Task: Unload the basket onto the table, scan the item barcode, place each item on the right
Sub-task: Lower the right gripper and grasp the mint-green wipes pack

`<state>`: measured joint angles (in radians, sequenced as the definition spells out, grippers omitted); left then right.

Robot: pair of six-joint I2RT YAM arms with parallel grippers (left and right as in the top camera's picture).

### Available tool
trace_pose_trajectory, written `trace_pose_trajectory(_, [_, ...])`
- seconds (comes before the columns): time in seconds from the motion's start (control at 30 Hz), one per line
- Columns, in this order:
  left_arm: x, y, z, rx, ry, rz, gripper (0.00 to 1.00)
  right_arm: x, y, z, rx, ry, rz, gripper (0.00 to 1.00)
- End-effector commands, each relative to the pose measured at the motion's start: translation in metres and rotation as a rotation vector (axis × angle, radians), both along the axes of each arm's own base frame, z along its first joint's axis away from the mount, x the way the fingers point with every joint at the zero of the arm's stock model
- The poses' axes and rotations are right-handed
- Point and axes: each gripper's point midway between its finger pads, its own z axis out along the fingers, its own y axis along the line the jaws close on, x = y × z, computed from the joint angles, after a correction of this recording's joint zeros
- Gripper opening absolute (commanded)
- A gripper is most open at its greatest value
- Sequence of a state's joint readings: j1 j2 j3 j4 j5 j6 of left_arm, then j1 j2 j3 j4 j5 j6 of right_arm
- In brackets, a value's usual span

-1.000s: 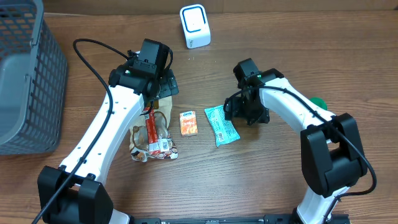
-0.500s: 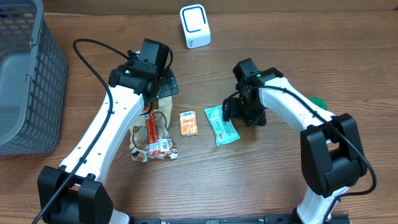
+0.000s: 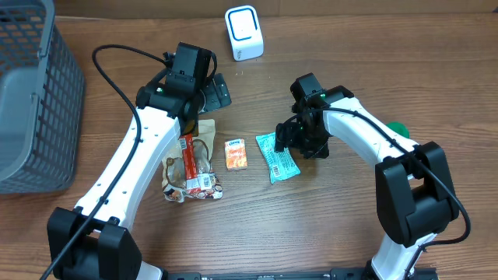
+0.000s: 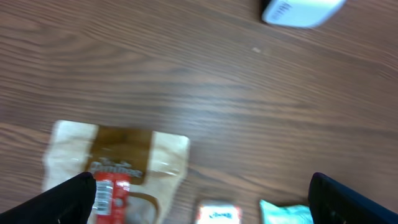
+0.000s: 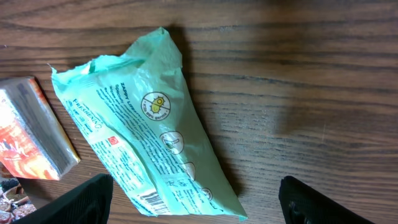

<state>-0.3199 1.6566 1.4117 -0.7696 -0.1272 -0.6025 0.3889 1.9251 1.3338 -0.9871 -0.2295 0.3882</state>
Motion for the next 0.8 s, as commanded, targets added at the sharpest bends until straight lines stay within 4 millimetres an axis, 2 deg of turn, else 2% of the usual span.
trace_pose_trajectory(0.0, [-0.011, -0.03, 0.005, -0.152, 0.045, -0.095, 1.0, -0.001, 0.003, 0.008, 0.014, -0.013, 0.004, 0.87])
trace_pose_trajectory(0.03, [-0.018, -0.033, 0.002, -0.169, 0.079, -0.109, 0.93, -0.003, 0.002, 0.007, 0.012, -0.009, 0.004, 0.87])
trace_pose_trajectory(0.07, [-0.024, -0.036, -0.003, -0.179, 0.113, -0.119, 0.46, -0.005, 0.001, 0.006, 0.009, 0.001, 0.004, 0.86])
trace_pose_trajectory(0.1, [-0.03, -0.038, -0.006, -0.187, 0.138, -0.126, 0.29, -0.007, 0.001, 0.005, 0.007, 0.005, 0.003, 0.86])
trace_pose_trajectory(0.17, [-0.037, -0.039, -0.013, -0.179, 0.174, -0.132, 0.09, -0.01, -0.001, 0.001, 0.003, 0.015, 0.003, 0.86])
trace_pose_trajectory(0.2, [-0.041, -0.039, -0.017, -0.167, 0.189, -0.133, 0.04, -0.012, -0.002, -0.002, 0.001, 0.02, 0.003, 0.86])
trace_pose_trajectory(0.33, [-0.049, -0.035, -0.028, -0.123, 0.223, -0.125, 0.04, -0.024, -0.002, -0.015, 0.007, 0.045, 0.009, 0.82])
trace_pose_trajectory(0.47, [-0.055, -0.031, -0.038, -0.104, 0.247, -0.118, 0.09, -0.038, 0.011, -0.021, 0.067, 0.081, 0.027, 0.79])
trace_pose_trajectory(0.7, [-0.063, -0.029, -0.046, -0.094, 0.279, -0.117, 0.07, -0.057, 0.039, -0.011, 0.194, 0.151, 0.064, 0.81])
trace_pose_trajectory(0.77, [-0.064, -0.028, -0.047, -0.088, 0.28, -0.128, 0.07, -0.061, 0.047, -0.007, 0.236, 0.171, 0.07, 0.84])
